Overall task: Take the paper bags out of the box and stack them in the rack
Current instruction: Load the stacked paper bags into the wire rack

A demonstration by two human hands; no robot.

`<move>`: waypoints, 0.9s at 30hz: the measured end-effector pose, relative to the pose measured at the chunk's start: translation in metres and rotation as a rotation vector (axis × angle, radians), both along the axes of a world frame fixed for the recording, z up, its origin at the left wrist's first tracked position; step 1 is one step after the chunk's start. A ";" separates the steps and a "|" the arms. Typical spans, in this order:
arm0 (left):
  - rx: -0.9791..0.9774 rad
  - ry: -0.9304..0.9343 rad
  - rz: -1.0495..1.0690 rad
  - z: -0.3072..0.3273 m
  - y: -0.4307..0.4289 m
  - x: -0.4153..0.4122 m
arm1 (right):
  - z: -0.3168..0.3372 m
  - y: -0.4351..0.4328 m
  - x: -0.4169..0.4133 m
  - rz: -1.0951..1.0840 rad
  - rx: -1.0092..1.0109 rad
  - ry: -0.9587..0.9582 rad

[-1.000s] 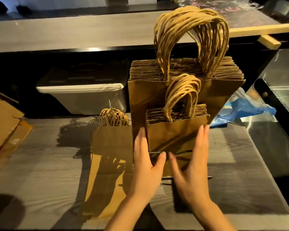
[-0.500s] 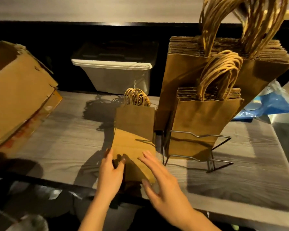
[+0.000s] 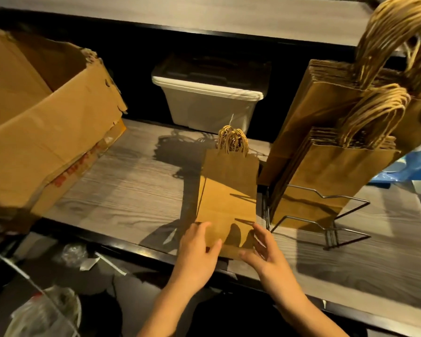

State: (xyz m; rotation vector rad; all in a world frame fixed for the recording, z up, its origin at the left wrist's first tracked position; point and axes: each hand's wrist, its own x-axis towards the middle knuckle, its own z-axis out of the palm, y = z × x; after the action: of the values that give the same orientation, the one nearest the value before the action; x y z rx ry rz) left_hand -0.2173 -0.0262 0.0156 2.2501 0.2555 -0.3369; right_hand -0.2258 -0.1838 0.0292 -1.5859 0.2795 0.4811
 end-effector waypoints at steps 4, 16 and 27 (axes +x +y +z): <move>0.020 -0.009 -0.044 0.006 0.005 -0.009 | 0.008 -0.005 -0.003 -0.182 0.022 -0.006; -0.291 0.019 0.334 0.021 0.016 -0.011 | 0.027 0.000 0.015 0.158 0.035 -0.116; -1.022 -0.269 0.596 0.075 -0.045 0.032 | 0.074 -0.057 0.025 0.067 -0.287 -0.758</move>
State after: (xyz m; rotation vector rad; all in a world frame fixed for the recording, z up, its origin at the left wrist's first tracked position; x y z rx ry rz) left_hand -0.1851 -0.0713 0.0907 1.1183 0.4635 0.1489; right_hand -0.2004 -0.2407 0.1032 -1.9414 -0.2958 -0.1389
